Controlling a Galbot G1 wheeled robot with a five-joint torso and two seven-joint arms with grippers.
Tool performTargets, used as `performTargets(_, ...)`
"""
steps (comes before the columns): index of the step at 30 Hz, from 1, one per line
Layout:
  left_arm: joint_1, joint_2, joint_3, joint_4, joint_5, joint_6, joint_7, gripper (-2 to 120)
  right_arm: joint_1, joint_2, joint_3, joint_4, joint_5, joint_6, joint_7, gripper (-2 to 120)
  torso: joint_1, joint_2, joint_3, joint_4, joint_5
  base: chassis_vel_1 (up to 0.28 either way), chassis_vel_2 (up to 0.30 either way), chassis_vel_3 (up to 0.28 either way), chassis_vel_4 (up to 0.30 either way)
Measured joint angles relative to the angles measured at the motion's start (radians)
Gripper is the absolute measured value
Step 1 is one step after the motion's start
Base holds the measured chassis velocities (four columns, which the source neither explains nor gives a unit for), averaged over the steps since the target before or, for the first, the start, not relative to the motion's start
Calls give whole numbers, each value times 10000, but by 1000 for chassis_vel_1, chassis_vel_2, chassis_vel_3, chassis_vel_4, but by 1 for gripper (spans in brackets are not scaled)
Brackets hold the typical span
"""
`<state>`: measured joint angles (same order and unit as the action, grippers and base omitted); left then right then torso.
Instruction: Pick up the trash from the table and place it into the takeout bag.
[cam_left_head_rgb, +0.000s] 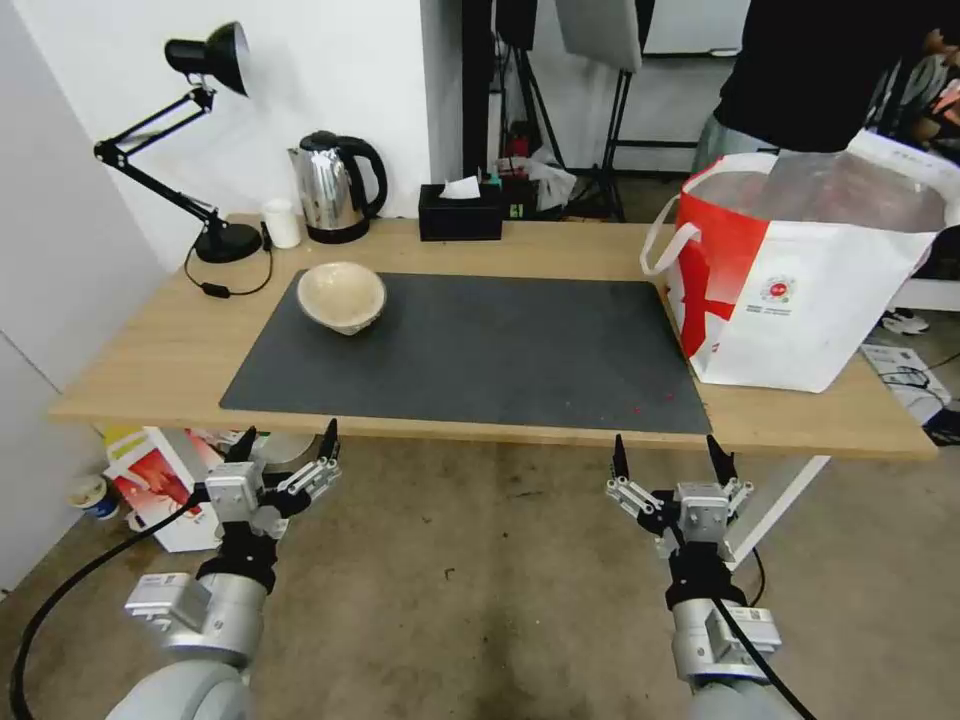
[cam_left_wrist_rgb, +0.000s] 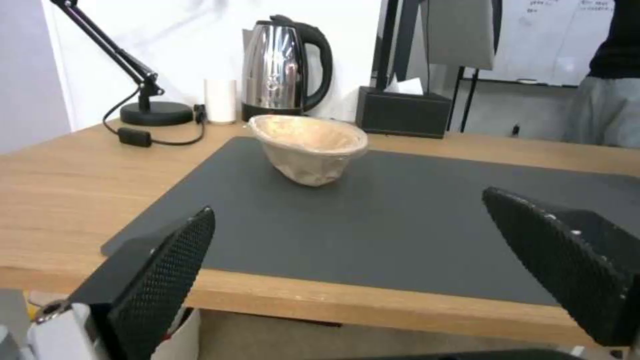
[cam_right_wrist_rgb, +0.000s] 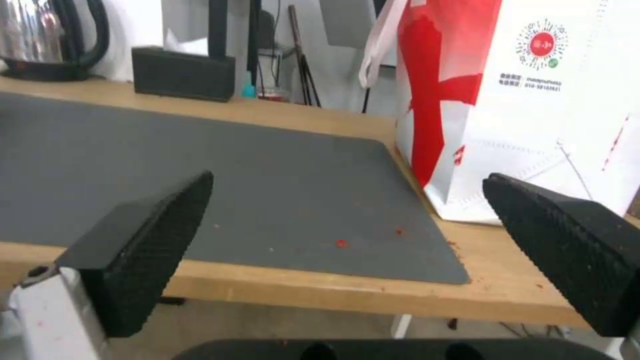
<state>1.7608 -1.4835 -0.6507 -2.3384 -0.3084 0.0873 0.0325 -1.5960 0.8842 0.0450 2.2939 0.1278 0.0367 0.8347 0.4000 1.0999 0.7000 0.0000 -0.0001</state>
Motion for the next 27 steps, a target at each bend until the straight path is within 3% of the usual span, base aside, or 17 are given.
performTargets(27,6,-8,-4,5,8,62,-33,100,-256,8,59,134,107,-754,296,100,0,1,0,-1,1,0,0,0,0)
